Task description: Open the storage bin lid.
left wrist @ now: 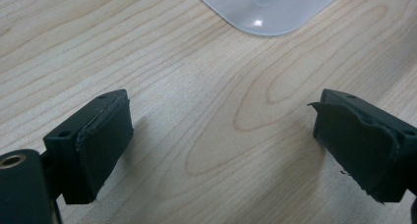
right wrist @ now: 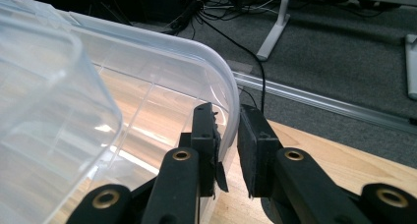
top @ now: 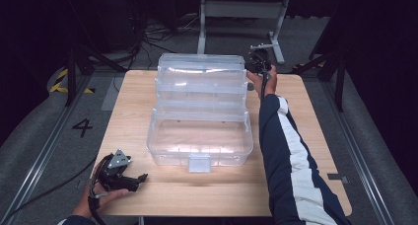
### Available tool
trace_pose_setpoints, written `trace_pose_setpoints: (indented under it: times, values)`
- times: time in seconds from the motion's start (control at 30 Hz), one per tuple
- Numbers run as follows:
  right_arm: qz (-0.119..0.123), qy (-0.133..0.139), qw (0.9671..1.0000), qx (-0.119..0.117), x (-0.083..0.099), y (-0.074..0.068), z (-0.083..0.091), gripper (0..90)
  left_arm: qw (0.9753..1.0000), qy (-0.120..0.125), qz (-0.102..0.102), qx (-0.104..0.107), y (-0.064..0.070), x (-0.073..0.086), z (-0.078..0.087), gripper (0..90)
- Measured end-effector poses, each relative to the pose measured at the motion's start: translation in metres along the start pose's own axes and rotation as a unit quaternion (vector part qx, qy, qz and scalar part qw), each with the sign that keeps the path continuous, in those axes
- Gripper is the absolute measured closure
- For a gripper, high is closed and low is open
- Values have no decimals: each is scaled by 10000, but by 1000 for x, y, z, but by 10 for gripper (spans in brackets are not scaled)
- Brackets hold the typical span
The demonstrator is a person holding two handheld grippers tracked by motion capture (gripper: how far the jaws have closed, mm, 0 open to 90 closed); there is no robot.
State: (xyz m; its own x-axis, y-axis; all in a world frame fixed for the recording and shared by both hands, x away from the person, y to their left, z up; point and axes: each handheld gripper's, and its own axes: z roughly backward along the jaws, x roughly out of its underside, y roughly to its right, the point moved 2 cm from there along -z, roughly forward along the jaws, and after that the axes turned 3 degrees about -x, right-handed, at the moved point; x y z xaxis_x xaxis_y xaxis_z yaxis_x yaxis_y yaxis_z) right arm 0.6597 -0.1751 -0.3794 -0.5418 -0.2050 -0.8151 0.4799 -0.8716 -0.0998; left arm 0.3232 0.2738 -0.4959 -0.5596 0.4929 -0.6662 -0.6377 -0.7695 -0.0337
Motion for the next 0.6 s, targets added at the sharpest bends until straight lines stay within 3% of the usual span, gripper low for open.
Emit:
trace_pose_setpoints:
  times: [0.2,0.3,0.6]
  values:
    - [32,-102,9999,67,5,1,-7,777,10000,2,36,34,0,0,0,83]
    - [-99,-6,9999,15,8,2,-8,778,10000,16,10,19,0,0,0,83]
    - [41,-40,9999,116,9,0,-8,758,10000,5,-17,20,0,0,0,85]
